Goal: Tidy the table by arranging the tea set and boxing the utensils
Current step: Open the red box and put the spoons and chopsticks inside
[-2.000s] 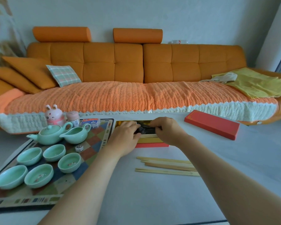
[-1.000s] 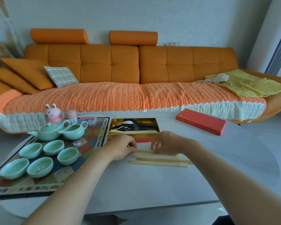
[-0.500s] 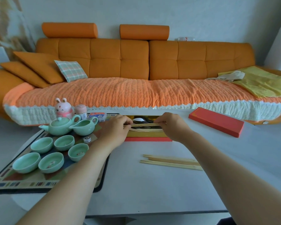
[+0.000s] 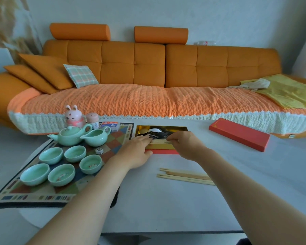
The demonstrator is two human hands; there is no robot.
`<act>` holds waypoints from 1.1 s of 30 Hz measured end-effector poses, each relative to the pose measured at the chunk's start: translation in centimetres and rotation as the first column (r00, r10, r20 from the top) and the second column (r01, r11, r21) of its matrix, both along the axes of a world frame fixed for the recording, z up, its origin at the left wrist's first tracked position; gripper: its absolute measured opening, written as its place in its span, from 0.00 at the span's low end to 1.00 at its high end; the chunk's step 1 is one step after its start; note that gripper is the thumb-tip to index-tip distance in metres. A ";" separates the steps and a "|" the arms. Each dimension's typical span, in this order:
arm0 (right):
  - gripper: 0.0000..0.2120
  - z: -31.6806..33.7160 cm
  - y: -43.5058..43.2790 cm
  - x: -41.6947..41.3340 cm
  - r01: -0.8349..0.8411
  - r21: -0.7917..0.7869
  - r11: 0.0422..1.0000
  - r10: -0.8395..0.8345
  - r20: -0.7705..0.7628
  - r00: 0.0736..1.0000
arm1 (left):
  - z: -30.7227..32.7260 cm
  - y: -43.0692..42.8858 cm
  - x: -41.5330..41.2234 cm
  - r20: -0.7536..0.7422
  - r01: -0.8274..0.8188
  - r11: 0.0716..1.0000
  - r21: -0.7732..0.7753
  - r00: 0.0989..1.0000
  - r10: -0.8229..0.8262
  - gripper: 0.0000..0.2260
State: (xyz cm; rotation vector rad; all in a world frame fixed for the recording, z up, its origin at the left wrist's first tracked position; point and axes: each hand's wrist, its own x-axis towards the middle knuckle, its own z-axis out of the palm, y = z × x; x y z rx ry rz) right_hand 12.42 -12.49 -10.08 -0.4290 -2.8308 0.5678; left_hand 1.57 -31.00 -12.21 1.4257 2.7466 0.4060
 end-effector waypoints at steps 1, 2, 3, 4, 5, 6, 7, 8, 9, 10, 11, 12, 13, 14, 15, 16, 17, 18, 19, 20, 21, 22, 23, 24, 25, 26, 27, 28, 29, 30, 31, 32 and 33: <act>0.18 0.0 -0.1 0.2 -0.005 0.006 1.000 0.005 0.013 1.000 | 0.0 0.0 0.0 -0.007 -0.001 1.000 -0.007 1.000 0.001 0.27; 0.18 0.0 -0.1 0.3 -0.005 0.006 1.000 0.005 0.026 1.000 | 0.0 0.0 0.0 -0.021 -0.003 1.000 -0.015 1.000 0.003 0.27; 0.18 0.1 -0.2 0.5 -0.003 0.005 1.000 0.003 0.034 0.999 | 0.0 0.0 0.1 -0.045 -0.005 1.000 -0.023 0.999 0.004 0.27; 0.18 0.2 -0.2 0.8 -0.003 0.000 1.000 0.003 0.037 0.999 | -0.1 0.0 0.2 -0.082 -0.004 1.000 -0.020 0.997 0.002 0.27; 0.18 0.3 -0.1 1.0 -0.009 0.004 1.000 0.009 0.024 1.000 | -0.1 0.1 0.3 -0.128 0.002 1.000 0.000 0.992 -0.002 0.27; 0.18 0.4 -0.1 1.3 -0.029 0.026 0.999 0.029 -0.009 1.000 | 0.0 0.2 0.4 -0.182 0.012 0.999 0.040 0.983 -0.005 0.25; 0.18 0.6 0.1 1.5 -0.056 0.062 0.996 0.059 -0.052 0.997 | 0.2 0.3 0.6 -0.238 0.032 0.995 0.092 0.971 -0.009 0.24; 0.17 0.7 0.2 1.8 -0.078 0.094 0.992 0.087 -0.097 0.991 | 0.4 0.4 0.9 -0.284 0.060 0.988 0.142 0.959 -0.017 0.22; 0.16 1.0 0.2 2.0 -0.092 0.107 0.990 0.105 -0.127 0.986 | 0.6 0.6 1.3 -0.310 0.090 0.977 0.192 0.950 -0.026 0.20; 0.15 1.5 0.1 2.4 -0.100 0.100 0.990 0.113 -0.131 0.985 | 0.8 0.8 1.7 -0.309 0.115 0.965 0.235 0.950 -0.038 0.17; 0.14 1.9 -0.1 2.8 -0.108 0.085 0.991 0.117 -0.109 0.987 | 1.0 1.0 2.1 -0.272 0.130 0.956 0.263 0.961 -0.056 0.14; 0.13 2.3 -0.3 3.1 -0.120 0.067 0.991 0.124 -0.055 0.991 | 1.1 1.2 2.6 -0.209 0.135 0.952 0.276 0.975 -0.077 0.12; 0.12 2.6 -0.4 3.6 -0.142 0.052 0.988 0.141 0.018 0.990 | 1.1 1.4 3.2 -0.139 0.135 0.954 0.268 0.985 -0.101 0.10; 0.10 2.8 -0.5 3.9 -0.171 0.037 0.985 0.167 0.098 0.981 | 1.1 1.5 3.7 -0.079 0.140 0.959 0.244 0.989 -0.125 0.10; 0.08 2.9 -0.5 4.3 -0.199 0.018 0.980 0.193 0.174 0.966 | 1.0 1.7 4.1 -0.033 0.151 0.967 0.205 0.989 -0.147 0.10; 0.06 3.0 -0.5 4.7 -0.220 0.001 0.976 0.213 0.242 0.947 | 0.8 1.8 4.5 -0.001 0.163 0.973 0.162 0.986 -0.165 0.11; 0.07 3.0 -0.5 5.1 -0.230 -0.016 0.973 0.224 0.304 0.926 | 0.6 1.9 4.9 0.020 0.172 0.978 0.121 0.984 -0.176 0.12; 0.08 2.9 -0.4 5.4 -0.233 -0.029 0.972 0.227 0.363 0.904 | 0.5 2.0 5.2 0.032 0.176 0.980 0.092 0.983 -0.179 0.12; 0.11 2.8 -0.3 5.6 -0.231 -0.039 0.972 0.227 0.411 0.883 | 0.5 2.1 5.5 0.037 0.177 0.982 0.073 0.983 -0.180 0.13; 0.13 2.7 -0.2 5.8 -0.230 -0.047 0.972 0.226 0.448 0.865 | 0.4 2.2 5.7 0.038 0.179 0.982 0.062 0.983 -0.181 0.13; 0.14 2.7 -0.1 6.0 -0.229 -0.055 0.972 0.227 0.470 0.853 | 0.4 2.2 6.0 0.035 0.186 0.981 0.054 0.982 -0.188 0.13; 0.15 2.6 0.1 6.1 -0.226 -0.057 0.972 0.226 0.480 0.848 | 0.4 2.3 6.1 0.032 0.196 0.979 0.049 0.980 -0.198 0.12; 0.16 2.5 0.2 6.2 -0.221 -0.057 0.974 0.220 0.484 0.847 | 0.4 2.3 6.3 0.030 0.209 0.977 0.047 0.977 -0.210 0.12; 0.15 2.4 0.3 6.3 -0.212 -0.055 0.976 0.212 0.486 0.848 | 0.5 2.3 6.4 0.037 0.217 0.975 0.047 0.975 -0.219 0.12; 0.15 2.3 0.4 6.3 -0.203 -0.053 0.978 0.202 0.488 0.849 | 0.5 2.2 6.4 0.052 0.217 0.975 0.046 0.974 -0.219 0.11; 0.15 2.1 0.4 6.2 -0.198 -0.051 0.979 0.197 0.493 0.848 | 0.7 2.2 6.5 0.076 0.211 0.976 0.045 0.974 -0.214 0.09; 0.15 2.0 0.3 6.2 -0.200 -0.048 0.979 0.197 0.496 0.846 | 0.8 2.2 6.4 0.103 0.205 0.978 0.042 0.973 -0.209 0.07; 0.15 1.9 0.2 6.1 -0.206 -0.045 0.978 0.201 0.498 0.844 | 0.9 2.2 6.4 0.129 0.200 0.979 0.039 0.970 -0.204 0.06; 0.15 1.9 0.1 6.0 -0.212 -0.046 0.976 0.206 0.499 0.842 | 1.0 2.2 6.4 0.154 0.195 0.980 0.035 0.968 -0.198 0.04; 0.14 1.8 0.0 5.9 -0.215 -0.052 0.975 0.212 0.499 0.841 | 1.1 2.2 6.4 0.175 0.189 0.981 0.035 0.966 -0.192 0.02; 0.14 1.7 -0.2 5.7 -0.218 -0.057 0.974 0.217 0.496 0.841 | 1.1 2.1 6.3 0.192 0.182 0.983 0.033 0.964 -0.185 0.01; 0.13 1.6 -0.3 5.6 -0.219 -0.060 0.974 0.220 0.491 0.843 | 1.0 2.1 6.2 0.206 0.177 0.984 0.034 0.962 -0.180 0.01; 0.13 1.6 -0.4 5.4 -0.219 -0.065 0.973 0.223 0.484 0.846 | 0.9 2.1 6.1 0.222 0.174 0.984 0.037 0.959 -0.178 0.02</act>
